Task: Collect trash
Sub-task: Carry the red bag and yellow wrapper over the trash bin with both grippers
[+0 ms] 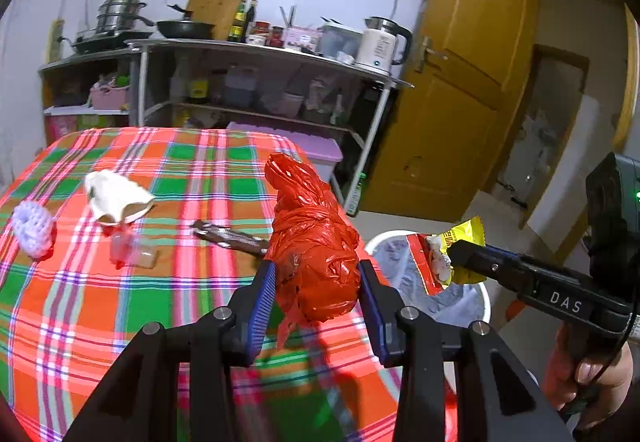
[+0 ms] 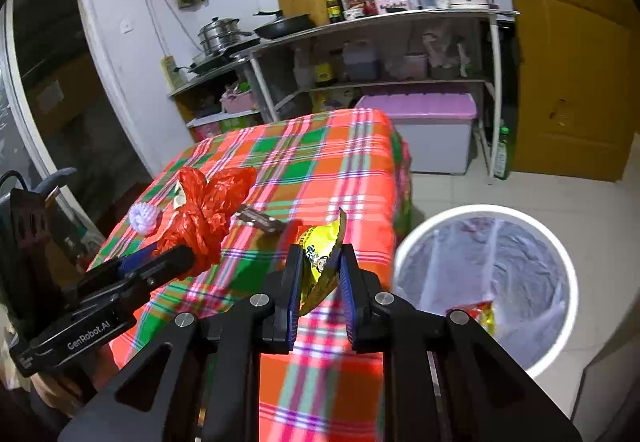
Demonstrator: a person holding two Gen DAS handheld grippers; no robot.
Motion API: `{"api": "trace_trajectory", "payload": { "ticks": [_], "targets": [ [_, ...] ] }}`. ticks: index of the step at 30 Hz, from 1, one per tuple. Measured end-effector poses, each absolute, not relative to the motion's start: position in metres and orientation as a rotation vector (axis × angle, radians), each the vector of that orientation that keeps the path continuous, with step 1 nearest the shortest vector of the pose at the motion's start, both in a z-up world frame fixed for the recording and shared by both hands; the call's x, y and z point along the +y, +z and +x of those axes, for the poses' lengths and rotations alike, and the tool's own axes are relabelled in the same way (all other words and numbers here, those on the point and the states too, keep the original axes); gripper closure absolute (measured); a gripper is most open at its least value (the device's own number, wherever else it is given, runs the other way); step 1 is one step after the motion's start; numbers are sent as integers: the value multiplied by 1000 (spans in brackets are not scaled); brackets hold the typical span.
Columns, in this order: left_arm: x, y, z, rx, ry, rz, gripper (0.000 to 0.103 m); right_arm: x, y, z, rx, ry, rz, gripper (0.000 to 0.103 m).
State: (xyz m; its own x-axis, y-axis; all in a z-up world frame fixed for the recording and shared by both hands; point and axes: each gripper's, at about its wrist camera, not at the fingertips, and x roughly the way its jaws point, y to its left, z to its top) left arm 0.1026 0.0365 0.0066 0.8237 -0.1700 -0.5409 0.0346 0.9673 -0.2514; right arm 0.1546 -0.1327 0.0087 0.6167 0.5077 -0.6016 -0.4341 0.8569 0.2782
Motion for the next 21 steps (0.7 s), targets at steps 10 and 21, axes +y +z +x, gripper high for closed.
{"api": "trace_trajectory", "payload": {
  "ticks": [10,21],
  "targets": [
    [-10,7,118,624,-186,-186,62,-182,1,153,731,474,164,84],
    [-55,-3,140,668,-262,-139,62,-227,-11,158,744,401,214,84]
  ]
}}
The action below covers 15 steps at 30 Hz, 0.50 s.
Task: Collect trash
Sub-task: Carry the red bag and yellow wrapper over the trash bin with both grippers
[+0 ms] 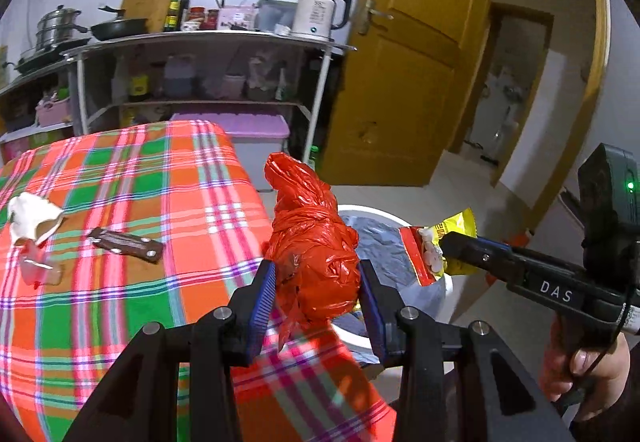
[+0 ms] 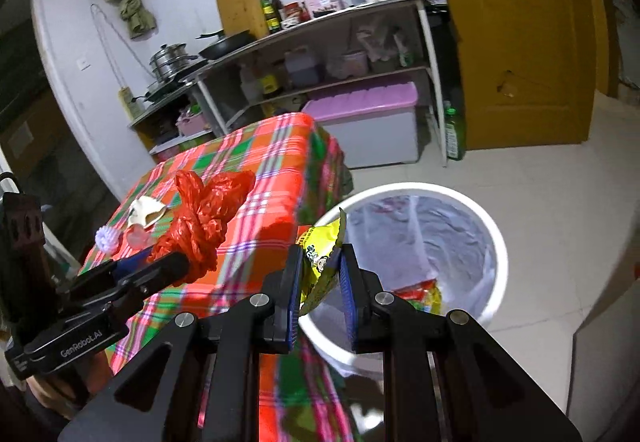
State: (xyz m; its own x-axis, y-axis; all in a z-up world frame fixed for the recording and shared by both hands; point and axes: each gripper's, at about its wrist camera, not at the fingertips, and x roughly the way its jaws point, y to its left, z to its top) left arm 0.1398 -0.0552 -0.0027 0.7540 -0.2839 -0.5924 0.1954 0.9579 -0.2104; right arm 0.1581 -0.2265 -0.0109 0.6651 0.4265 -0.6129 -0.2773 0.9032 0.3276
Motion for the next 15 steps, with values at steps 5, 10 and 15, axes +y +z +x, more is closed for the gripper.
{"api": "trace_trajectory", "payload": {
  "ticks": [5,10,15],
  "targets": [
    [-73,-11,149,696,-295,-121,62,-243,-21,163,765,372,232,84],
    [-87,-20,159,725,-317,-107,62,-251,-31,169,792,354,242,84],
    [-96,-31,171,757,-334,-99,62,-257,-44,176,829,340,251,84]
  ]
}}
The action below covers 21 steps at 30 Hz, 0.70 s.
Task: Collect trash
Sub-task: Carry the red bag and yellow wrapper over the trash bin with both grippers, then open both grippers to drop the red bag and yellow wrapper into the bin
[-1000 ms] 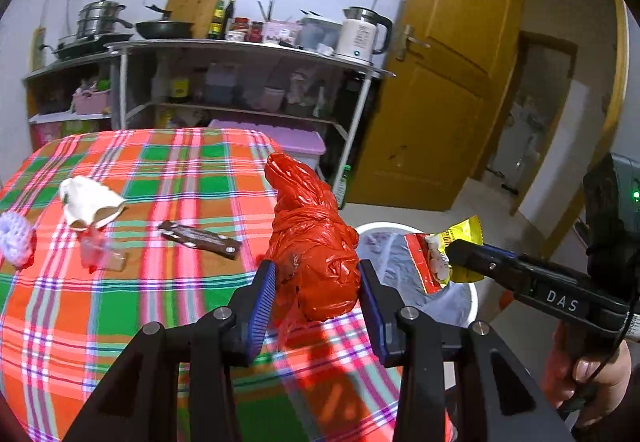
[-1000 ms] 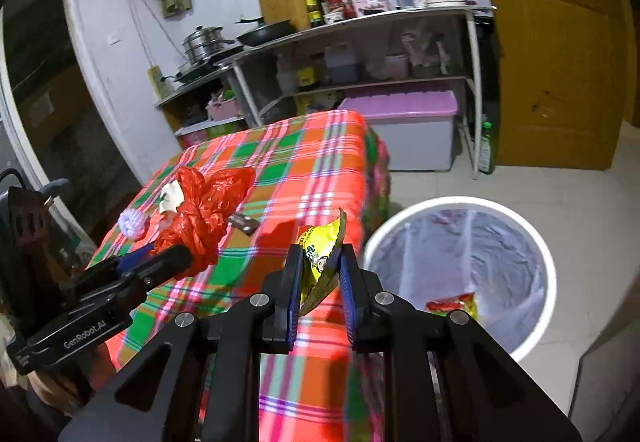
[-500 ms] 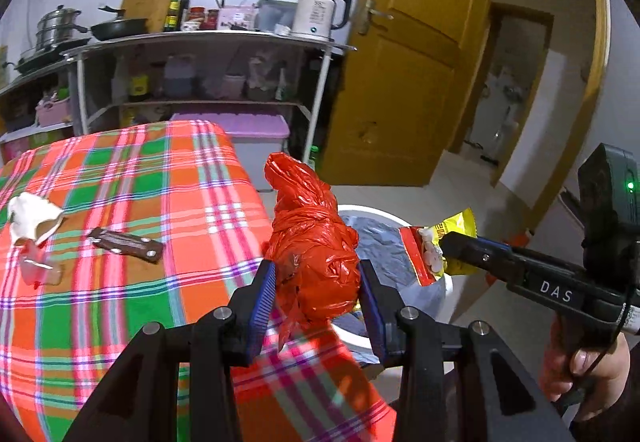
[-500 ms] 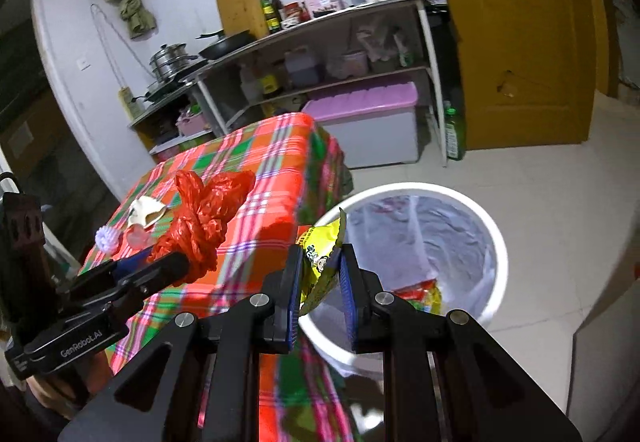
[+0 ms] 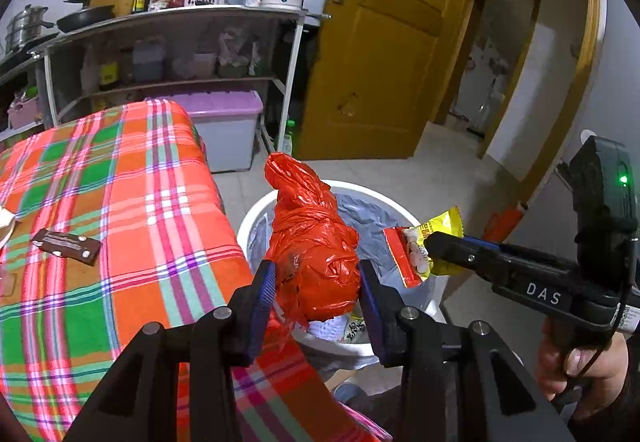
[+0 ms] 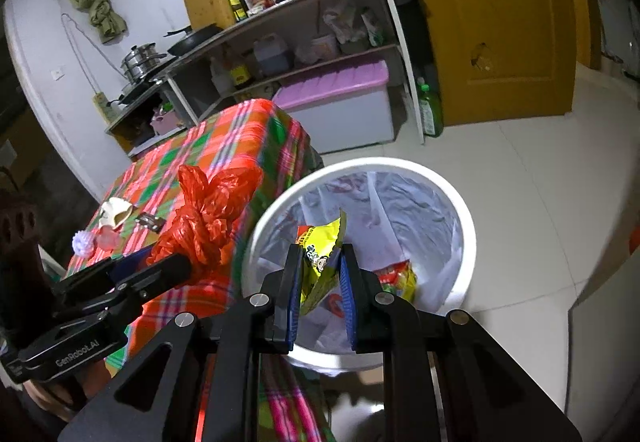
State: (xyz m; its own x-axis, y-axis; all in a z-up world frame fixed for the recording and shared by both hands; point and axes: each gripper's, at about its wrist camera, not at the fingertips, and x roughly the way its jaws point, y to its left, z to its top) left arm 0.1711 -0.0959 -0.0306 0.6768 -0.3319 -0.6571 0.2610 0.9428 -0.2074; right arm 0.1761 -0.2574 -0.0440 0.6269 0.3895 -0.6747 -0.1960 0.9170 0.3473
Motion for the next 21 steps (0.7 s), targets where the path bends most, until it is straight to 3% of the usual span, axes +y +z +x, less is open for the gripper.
{"api": "trace_trajectory", "payload": {
  "ticks": [12,16,21],
  "targets": [
    [-112,-55,198,852,-325,-83,61,-265,-78,195,930,296,251,80],
    [-113,-61,205,873,-329,-93,61,-269,-82,197,939,286,255,61],
    [-115,-66,209,895,-333,-102,60,-271,-80,196,932,284,254,61]
  ]
}}
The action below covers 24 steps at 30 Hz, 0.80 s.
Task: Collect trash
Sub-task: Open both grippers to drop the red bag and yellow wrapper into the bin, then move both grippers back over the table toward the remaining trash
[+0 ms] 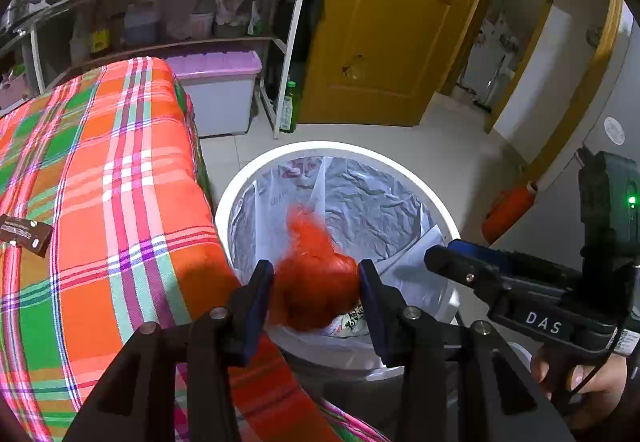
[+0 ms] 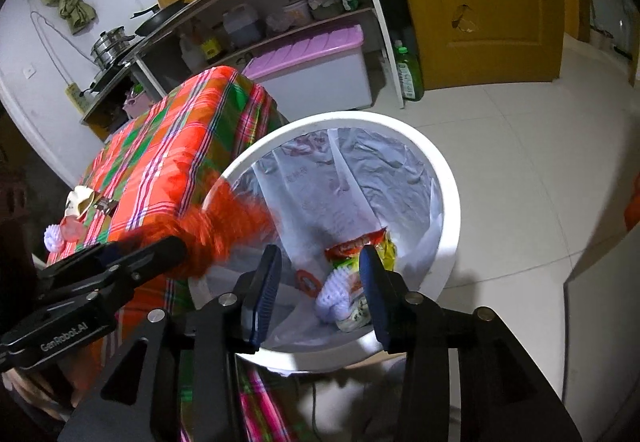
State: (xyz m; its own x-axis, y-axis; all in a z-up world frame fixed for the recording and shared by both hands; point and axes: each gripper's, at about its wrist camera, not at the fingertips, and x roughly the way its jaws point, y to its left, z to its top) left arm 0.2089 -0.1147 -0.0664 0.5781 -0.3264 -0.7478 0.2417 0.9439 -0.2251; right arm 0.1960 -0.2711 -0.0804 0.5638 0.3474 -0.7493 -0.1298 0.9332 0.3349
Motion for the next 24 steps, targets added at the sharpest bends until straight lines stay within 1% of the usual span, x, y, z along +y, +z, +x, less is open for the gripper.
{"api": "trace_trajectory", "payload": {
  "ticks": [8,24],
  "targets": [
    [-108,-60,200,870,-338,-124,60,-268,-66,189,897,301,254,61],
    [-75,-20,151,741,-304,-155,60,-232,-17,151,780,383,181,61]
  ]
}}
